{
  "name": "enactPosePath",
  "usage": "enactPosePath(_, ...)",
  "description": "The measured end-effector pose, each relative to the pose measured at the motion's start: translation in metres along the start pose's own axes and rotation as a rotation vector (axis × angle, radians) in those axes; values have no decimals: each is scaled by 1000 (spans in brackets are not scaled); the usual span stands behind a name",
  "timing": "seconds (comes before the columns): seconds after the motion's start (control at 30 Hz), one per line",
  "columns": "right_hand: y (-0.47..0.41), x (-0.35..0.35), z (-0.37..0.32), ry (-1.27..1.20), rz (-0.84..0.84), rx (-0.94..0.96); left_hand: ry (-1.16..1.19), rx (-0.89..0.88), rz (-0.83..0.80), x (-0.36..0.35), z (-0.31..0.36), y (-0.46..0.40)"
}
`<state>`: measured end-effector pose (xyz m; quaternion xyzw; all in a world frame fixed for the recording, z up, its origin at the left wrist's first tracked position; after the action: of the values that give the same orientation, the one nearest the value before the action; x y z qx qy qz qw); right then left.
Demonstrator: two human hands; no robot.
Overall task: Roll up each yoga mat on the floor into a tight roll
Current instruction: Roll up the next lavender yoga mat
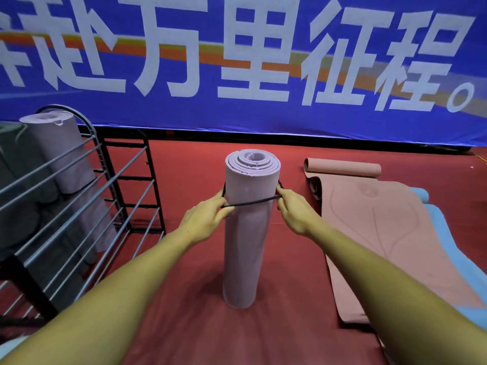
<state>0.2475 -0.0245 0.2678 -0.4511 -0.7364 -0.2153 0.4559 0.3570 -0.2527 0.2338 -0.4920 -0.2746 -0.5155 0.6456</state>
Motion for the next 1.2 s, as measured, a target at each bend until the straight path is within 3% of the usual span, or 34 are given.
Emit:
enactPosePath(0.23, -37, -90, 48, 76, -177, -78, 358, 142, -37, -71, -74, -1)
enactPosePath(0.4, -30, -149, 82, 14, -253, -146, 456, 193, -161, -136, -96, 15)
enactPosePath(0.47, -36, -154, 81, -53, -237, -176, 562, 228, -122, -137, -101, 10)
enactPosePath(0.67, -40, -157, 58, -346, -116, -224, 879, 471, 219, -136, -95, 14)
enactPosePath(0.83, -33, -177, 49, -526, -50, -362, 829, 512, 170, -141, -103, 21)
enactPosePath(0.97, -26, -201, 55, -478, -84, -341, 847, 480, 235, -151, -109, 23)
enactPosePath(1.1, -15, -231, 57, -585, -204, -293, 886, 478, 223, -165, -112, 31)
enactPosePath(1.2, -13, -243, 61, -627, -189, -281, 876, 502, 249, -171, -112, 34)
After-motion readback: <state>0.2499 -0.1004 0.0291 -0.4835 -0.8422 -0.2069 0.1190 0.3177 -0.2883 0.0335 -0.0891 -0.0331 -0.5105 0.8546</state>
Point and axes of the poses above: each hand's wrist, its own y-axis away from the middle knuckle, its own x-axis out of the back of the hand, z = x × y, the point moved 3 cm from there along -y, towards the middle knuckle, and after that the axes turned 11 degrees about -x, right-handed, at the moved point
